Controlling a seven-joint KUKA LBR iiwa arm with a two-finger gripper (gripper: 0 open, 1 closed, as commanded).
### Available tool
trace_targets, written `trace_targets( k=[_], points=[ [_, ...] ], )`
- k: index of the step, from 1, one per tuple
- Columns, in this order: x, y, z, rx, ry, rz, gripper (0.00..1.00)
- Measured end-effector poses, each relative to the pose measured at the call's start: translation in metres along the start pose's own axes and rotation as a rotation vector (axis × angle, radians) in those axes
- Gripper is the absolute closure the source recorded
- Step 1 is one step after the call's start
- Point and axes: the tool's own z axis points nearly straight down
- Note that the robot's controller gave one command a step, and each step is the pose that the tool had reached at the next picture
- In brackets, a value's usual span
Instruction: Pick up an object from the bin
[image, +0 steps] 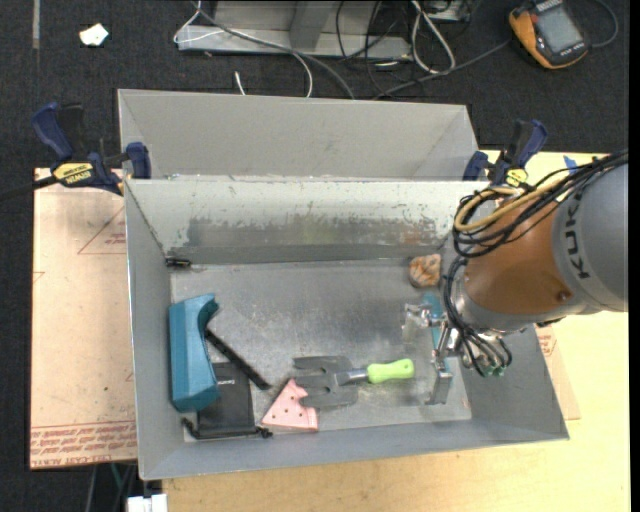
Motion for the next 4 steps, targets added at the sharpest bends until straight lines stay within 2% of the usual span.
trace_targets(
  k=[1,2,3,4],
  points=[
    [-0.004,0.032,0.034,-0.001,0.004,-0.015,0.0],
    [-0.007,0.095,0.014,-0.003,0.004,0.166,1.0],
    [-0.007,0.095,0.014,-0.003,0.004,0.166,1.0],
    [-0.006,0.099,-0.009,-0.001,0.011,0.076,1.0]
  ],
)
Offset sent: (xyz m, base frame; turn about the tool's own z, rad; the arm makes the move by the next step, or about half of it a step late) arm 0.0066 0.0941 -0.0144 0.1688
